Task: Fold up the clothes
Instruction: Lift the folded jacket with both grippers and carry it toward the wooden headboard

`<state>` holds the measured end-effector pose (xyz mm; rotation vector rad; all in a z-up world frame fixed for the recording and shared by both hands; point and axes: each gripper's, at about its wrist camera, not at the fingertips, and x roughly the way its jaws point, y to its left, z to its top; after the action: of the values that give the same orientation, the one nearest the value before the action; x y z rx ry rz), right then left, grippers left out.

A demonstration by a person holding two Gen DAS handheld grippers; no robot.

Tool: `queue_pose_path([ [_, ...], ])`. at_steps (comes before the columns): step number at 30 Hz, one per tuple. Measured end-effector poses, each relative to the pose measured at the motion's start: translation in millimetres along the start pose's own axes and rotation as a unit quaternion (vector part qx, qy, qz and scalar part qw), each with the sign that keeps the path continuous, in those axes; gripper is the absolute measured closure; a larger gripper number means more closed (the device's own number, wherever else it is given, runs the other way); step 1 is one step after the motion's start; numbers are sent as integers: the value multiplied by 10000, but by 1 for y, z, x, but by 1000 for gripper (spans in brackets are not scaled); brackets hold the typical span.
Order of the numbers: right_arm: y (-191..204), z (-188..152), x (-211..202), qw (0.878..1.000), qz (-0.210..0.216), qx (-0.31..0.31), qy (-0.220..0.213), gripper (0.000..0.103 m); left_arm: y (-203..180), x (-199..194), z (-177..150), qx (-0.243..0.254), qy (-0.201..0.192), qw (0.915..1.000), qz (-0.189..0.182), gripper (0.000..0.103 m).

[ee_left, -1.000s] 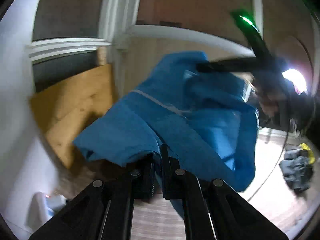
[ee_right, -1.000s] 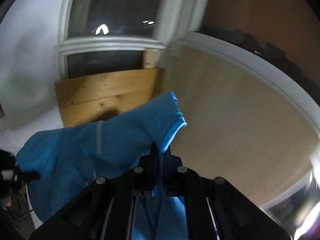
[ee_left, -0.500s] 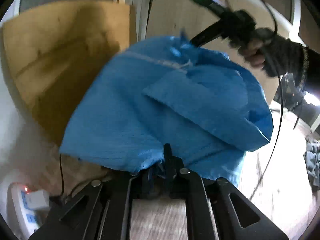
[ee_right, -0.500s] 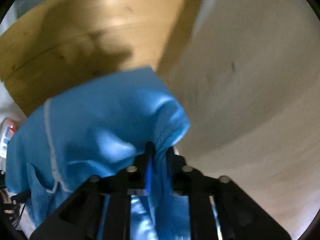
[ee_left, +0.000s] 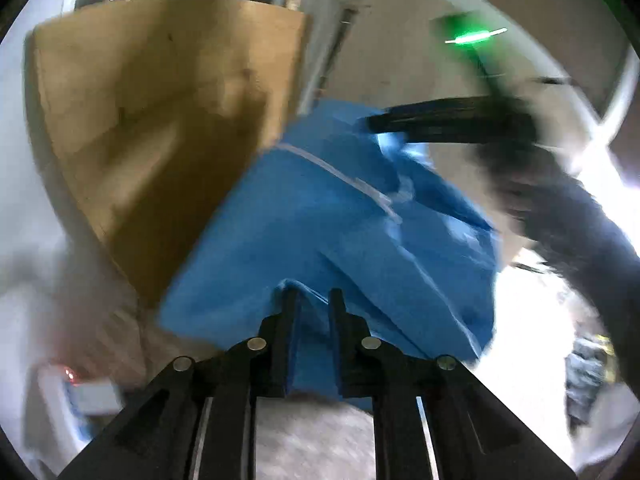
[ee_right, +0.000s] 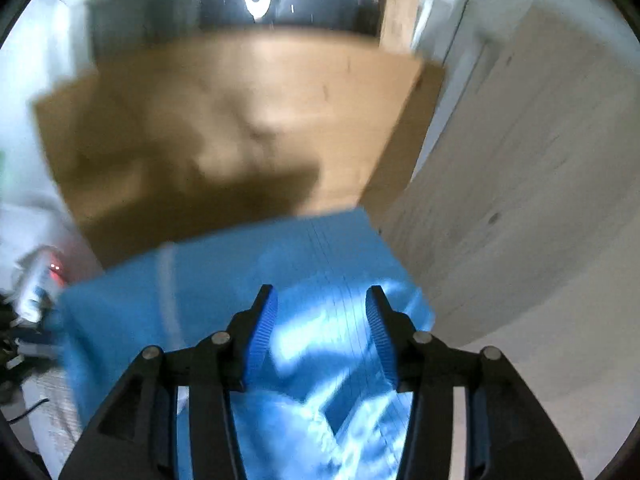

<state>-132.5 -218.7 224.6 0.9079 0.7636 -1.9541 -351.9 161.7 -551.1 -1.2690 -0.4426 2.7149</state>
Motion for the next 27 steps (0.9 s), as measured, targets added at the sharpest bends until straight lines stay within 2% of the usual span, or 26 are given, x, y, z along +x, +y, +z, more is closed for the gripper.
queue_pose_path([
  [3,-21,-3,26,9983,368,355,295,58,-8,-5,-23,239,302,9993,19,91],
  [5,-30,0,17,9979,389,489,158,58,-16,-12,-25,391,371,9985,89,91],
  [7,-38,0,-8,9977,284,611,-101,58,-21,-16,4,638,44,9978,166,89],
  [9,-41,-5,-37,9969,196,683,-348,58,-17,-17,16,808,-265,9963,129,80],
  [10,-37,-9,-47,9971,43,671,-354,58,-23,1,25,855,-289,9957,195,79],
  [13,-22,-26,-62,9969,-282,685,-271,58,-17,58,38,831,98,9960,317,80],
  [14,-21,-27,-59,9971,-285,682,-202,58,-11,66,36,796,341,9958,300,80],
  [17,-29,-30,-32,9970,-326,696,38,58,-6,127,18,811,978,9910,418,80],
  [18,-33,-33,-24,9967,-363,709,134,58,-7,142,13,838,1074,9895,477,80],
  [20,-40,-40,-8,9959,-441,728,318,58,-9,154,13,851,1077,9894,464,80],
  [24,-51,-43,22,9951,-656,621,408,58,-12,181,19,818,1038,9905,374,80],
  [27,-73,-41,43,9942,-431,827,542,50,-17,198,20,848,997,9906,387,80],
])
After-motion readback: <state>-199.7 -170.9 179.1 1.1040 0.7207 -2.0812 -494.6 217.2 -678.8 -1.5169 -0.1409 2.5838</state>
